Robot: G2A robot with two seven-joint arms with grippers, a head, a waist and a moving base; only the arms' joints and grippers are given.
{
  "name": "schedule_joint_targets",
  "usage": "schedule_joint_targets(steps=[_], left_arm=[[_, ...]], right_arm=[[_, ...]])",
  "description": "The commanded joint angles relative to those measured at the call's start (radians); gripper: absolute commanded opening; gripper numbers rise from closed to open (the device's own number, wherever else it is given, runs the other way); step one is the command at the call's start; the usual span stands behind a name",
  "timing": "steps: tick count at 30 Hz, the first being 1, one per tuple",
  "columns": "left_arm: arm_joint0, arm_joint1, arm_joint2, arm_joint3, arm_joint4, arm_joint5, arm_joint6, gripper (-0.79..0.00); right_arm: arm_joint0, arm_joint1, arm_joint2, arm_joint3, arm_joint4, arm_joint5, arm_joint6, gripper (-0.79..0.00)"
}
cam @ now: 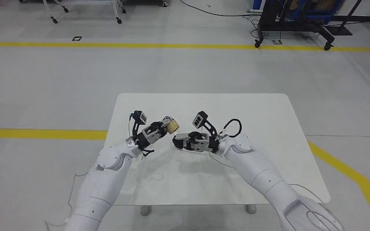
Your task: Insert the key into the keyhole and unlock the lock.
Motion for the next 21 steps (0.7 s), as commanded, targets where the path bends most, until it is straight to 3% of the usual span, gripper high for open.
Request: schedule_joint_targets(steps=[1,5,7,9,15,18,21], left_arm=[[0.0,0.0,0.001,0.001,-0.005,-0.001,-0.006,-0.785],[-0.002,0.001,0.001,0.003,-0.007,-0.008,-0.024,-0.785],[-0.003,0.002,0.002,0.003,-0.006,-0.009,-0.033,-0.785],[-0.004,0.002,0.002,0.004,-0.006,-0.009,-0.036,-0.785],[-0.006,0.003,0.004,0.005,-0.004,-0.01,-0.039,-0.785],[-0.007,0.004,0.005,0.005,-0.002,-0.012,-0.043,-0.785],[-0.008,0.004,0.006,0.005,0.0,-0.013,-0.045,-0.785]], right_arm=[[0.003,-0.003,-0.001,0.009,0.006,0.014,0.009,-0.683],[0.012,-0.01,-0.001,0.031,0.012,0.031,0.009,-0.662],[0.014,-0.013,0.001,0.038,0.02,0.035,0.011,-0.499],[0.015,-0.016,0.004,0.041,0.03,0.036,0.026,-0.48],[0.018,-0.022,0.012,0.058,0.03,0.034,0.034,-0.573],[0.019,-0.025,0.014,0.061,0.024,0.035,0.031,-0.773],[0.018,-0.028,0.018,0.064,0.025,0.039,0.033,-0.785]])
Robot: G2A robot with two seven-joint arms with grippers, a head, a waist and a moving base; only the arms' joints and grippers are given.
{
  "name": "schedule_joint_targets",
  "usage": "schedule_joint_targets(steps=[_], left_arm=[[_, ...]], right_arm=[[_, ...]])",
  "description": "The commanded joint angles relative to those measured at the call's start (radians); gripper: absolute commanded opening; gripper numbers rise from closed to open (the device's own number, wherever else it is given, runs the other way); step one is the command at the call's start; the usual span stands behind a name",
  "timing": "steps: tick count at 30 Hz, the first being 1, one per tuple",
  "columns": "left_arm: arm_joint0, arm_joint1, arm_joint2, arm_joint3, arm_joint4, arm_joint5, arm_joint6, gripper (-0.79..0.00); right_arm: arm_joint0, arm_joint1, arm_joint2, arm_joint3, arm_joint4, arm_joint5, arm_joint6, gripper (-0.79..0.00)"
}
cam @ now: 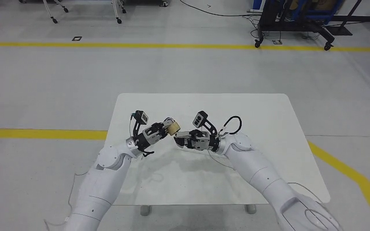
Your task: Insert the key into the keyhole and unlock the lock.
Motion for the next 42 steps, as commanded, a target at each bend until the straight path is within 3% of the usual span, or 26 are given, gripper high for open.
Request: schedule_joint_targets(steps=[1,9,18,20,21,26,31,33,35,37,42], left_arm=[[-0.001,0.0,0.001,-0.001,0.002,-0.002,-0.003,-0.785],[0.006,0.004,0.002,-0.024,0.062,-0.068,0.006,-0.785],[0.056,0.01,-0.018,-0.087,0.19,-0.158,0.146,-0.785],[0.063,0.01,-0.021,-0.094,0.197,-0.147,0.166,-0.785],[0.065,0.011,-0.021,-0.098,0.197,-0.142,0.172,-0.785],[0.071,0.013,-0.028,-0.106,0.221,-0.116,0.202,-0.785],[0.065,0.016,-0.022,-0.113,0.331,-0.007,0.269,-0.785],[0.057,0.017,-0.006,-0.119,0.399,0.035,0.293,-0.785],[0.048,0.015,0.019,-0.122,0.469,0.084,0.313,-0.785],[0.038,0.011,0.046,-0.12,0.503,0.119,0.327,-0.785],[-0.017,-0.004,0.11,-0.077,0.535,0.197,0.348,-0.785]], right_arm=[[0.0,-0.001,0.002,0.002,0.001,0.004,0.003,-0.785],[-0.007,-0.009,0.027,0.017,0.073,0.042,0.057,-0.785],[-0.001,-0.02,0.057,0.062,0.169,0.1,0.169,-0.779],[0.003,-0.022,0.059,0.07,0.159,0.085,0.16,-0.431],[0.003,-0.023,0.06,0.071,0.156,0.081,0.158,0.0],[0.004,-0.021,0.077,0.064,0.109,-0.014,0.137,0.0],[-0.029,-0.001,0.125,-0.001,-0.002,-0.187,0.078,0.0],[-0.051,0.021,0.167,-0.038,-0.132,-0.292,-0.009,0.0],[-0.099,0.052,0.229,-0.103,-0.334,-0.4,-0.177,0.0],[-0.192,0.083,0.309,-0.241,-0.524,-0.427,-0.361,0.0],[-0.192,0.083,0.309,-0.241,-0.524,-0.427,-0.361,0.0]])
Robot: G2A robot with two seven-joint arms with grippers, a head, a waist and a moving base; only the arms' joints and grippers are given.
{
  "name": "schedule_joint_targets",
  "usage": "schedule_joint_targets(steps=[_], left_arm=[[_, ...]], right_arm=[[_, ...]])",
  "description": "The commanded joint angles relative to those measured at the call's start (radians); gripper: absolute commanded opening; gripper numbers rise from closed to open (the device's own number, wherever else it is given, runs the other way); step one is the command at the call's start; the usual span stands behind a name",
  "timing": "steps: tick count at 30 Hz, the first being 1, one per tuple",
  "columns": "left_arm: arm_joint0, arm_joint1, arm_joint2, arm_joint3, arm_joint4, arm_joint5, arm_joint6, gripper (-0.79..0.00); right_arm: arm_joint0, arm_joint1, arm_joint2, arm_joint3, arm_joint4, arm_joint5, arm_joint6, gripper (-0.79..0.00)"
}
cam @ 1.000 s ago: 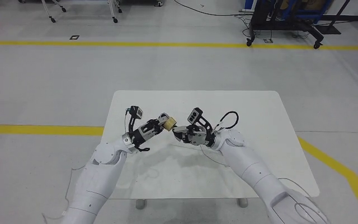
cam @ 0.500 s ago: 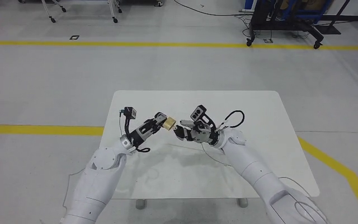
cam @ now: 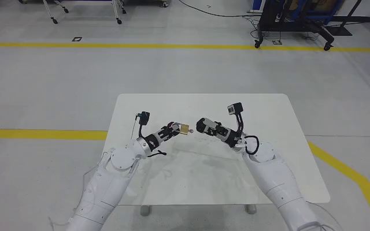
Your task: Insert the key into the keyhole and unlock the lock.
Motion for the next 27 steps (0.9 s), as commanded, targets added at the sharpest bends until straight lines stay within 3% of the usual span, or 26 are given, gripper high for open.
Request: schedule_joint_targets(steps=[1,7,8,11,16,19,20,22,23,27], left_arm=[[-0.024,-0.007,0.022,0.026,-0.002,0.022,0.014,-0.785],[-0.125,-0.04,0.111,0.131,0.002,0.093,0.057,-0.785],[-0.141,-0.047,0.128,0.15,0.002,0.102,0.07,-0.785],[-0.191,-0.071,0.178,0.21,-0.006,0.13,0.1,-0.785],[-0.271,-0.116,0.28,0.327,0.004,0.202,0.106,-0.785],[-0.317,-0.142,0.329,0.4,0.003,0.241,0.071,-0.757],[-0.333,-0.149,0.344,0.427,0.002,0.259,0.042,-0.57],[-0.359,-0.161,0.36,0.467,-0.004,0.276,0.009,-0.099],[-0.368,-0.165,0.363,0.483,-0.001,0.275,0.01,0.0],[-0.38,-0.167,0.336,0.513,-0.031,0.242,0.009,0.0]], right_arm=[[0.013,0.0,-0.003,0.064,0.057,0.0,0.09,0.0],[0.013,0.0,-0.003,0.064,0.057,0.0,0.09,0.0],[0.01,0.001,0.005,0.063,0.043,-0.001,0.059,0.0],[-0.04,0.005,0.047,0.021,-0.115,-0.058,-0.18,0.0],[-0.172,0.024,0.155,-0.087,-0.228,-0.12,-0.376,0.0],[-0.187,0.025,0.163,-0.103,-0.249,-0.111,-0.402,0.0],[-0.187,0.025,0.163,-0.103,-0.249,-0.111,-0.402,0.0],[-0.187,0.025,0.163,-0.103,-0.249,-0.111,-0.402,0.0],[-0.187,0.025,0.163,-0.103,-0.249,-0.111,-0.402,0.0],[-0.187,0.025,0.163,-0.103,-0.249,-0.111,-0.402,0.0]])
